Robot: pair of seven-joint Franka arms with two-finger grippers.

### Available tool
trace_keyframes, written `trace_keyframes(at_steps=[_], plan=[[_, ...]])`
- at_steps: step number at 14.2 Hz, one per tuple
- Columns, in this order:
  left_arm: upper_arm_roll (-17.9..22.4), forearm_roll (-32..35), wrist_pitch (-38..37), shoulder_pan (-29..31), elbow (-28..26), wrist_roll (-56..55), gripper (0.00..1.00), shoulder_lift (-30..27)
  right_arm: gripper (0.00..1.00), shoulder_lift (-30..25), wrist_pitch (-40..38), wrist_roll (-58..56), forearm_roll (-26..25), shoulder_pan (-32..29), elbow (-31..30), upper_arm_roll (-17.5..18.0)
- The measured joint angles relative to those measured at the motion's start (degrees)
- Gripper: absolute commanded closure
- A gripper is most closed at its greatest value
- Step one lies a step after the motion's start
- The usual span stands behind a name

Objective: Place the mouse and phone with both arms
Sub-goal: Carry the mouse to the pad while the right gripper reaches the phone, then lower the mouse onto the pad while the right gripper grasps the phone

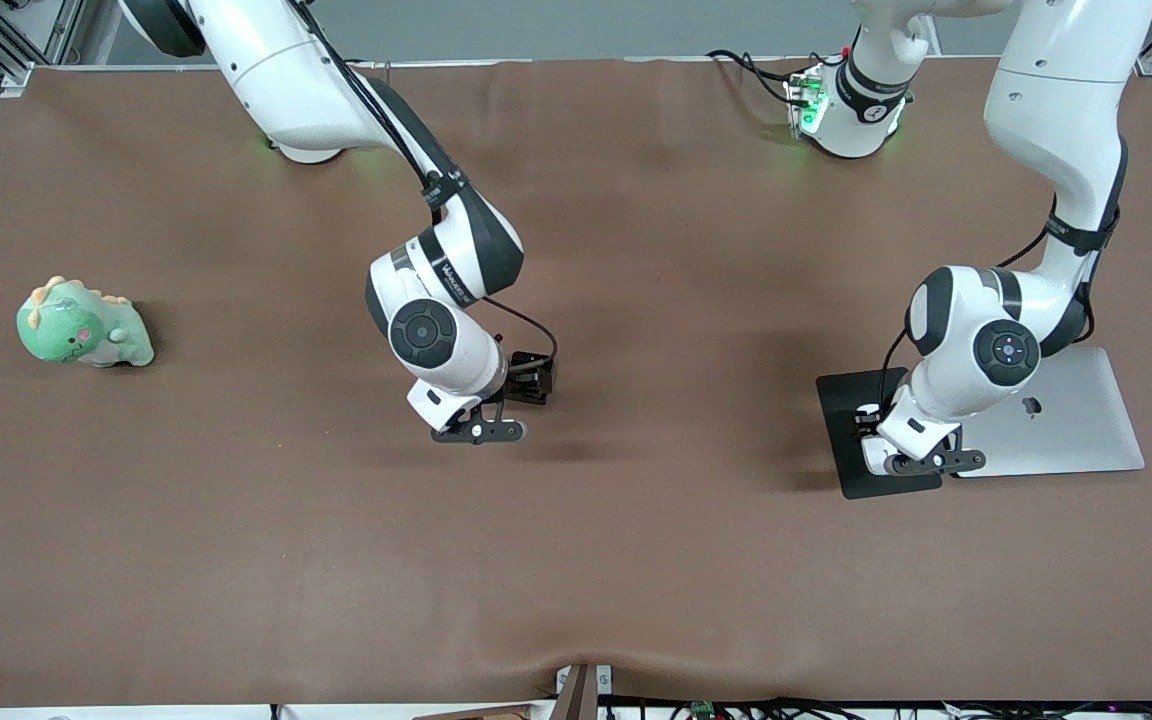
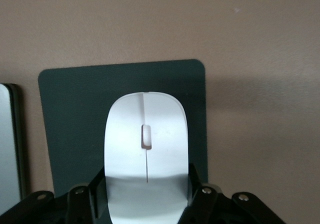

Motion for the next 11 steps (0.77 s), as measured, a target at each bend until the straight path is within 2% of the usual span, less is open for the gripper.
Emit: trace_keyframes(at_steps=[7,9,10,11], plan=[[0.01,3.97,1.66,1.06,-0.18,0.01,0.68,2.29,0.0,1.69,2.6,5.85,-0.35,1.41,-2.93,-0.23],[0.01,4.16,2.32,1.25,-0.19,0.01,0.63,2.79,0.0,2.08,2.6,8.09,-0.35,1.99,-2.98,-0.23],[0.0,4.17,2.81,1.24,-0.2,0.01,0.5,3.17,0.0,2.51,2.72,9.11,-0.35,2.61,-2.99,-0.22],[-0.01,4.17,3.12,1.24,-0.2,0.01,0.22,3.52,0.0,2.95,3.16,10.0,-0.36,3.21,-2.99,-0.22]])
